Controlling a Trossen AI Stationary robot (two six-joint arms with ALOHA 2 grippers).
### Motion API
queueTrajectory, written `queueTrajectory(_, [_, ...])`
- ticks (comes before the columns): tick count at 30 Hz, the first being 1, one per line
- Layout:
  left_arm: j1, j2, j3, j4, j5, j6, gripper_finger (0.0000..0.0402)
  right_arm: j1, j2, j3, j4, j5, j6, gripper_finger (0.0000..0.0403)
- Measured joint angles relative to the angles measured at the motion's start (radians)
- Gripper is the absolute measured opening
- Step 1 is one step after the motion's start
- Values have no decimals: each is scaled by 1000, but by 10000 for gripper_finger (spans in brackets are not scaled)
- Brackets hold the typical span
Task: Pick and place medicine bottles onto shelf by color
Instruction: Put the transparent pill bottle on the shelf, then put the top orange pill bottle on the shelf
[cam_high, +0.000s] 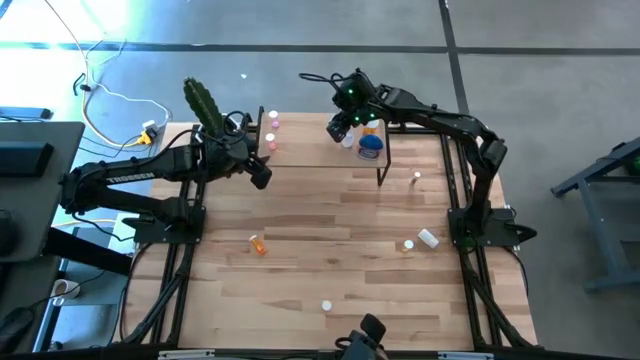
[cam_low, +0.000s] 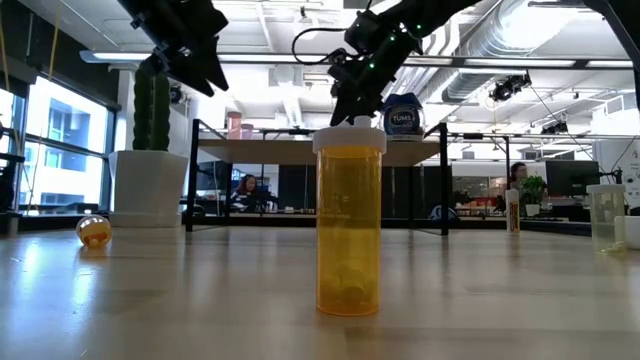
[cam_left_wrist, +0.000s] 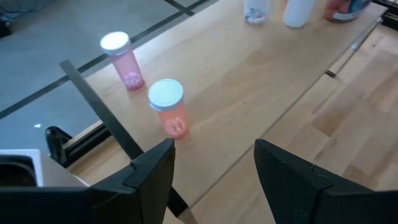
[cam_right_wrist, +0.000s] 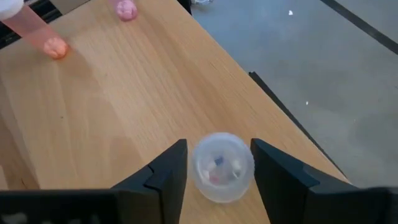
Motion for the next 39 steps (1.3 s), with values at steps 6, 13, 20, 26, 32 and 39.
queueTrajectory(6, [0,0,0,-9,24,0,209,0,0,0,6,0,0,193])
queueTrajectory(13, [0,0,0,-12,68,0,209,-1,-13,16,16,3,10,210])
queueTrajectory(20, [0,0,0,-11,70,1,209,2,-14,140,-68,4,10,210])
queueTrajectory(26, [0,0,0,-8,73,55,209,21,-15,239,-150,5,-9,210])
queueTrajectory(32, [-1,-1,0,-8,164,60,209,60,-61,246,-199,9,-9,210])
queueTrajectory(39, [-11,-25,0,-13,292,-15,209,137,-193,105,-201,154,38,210])
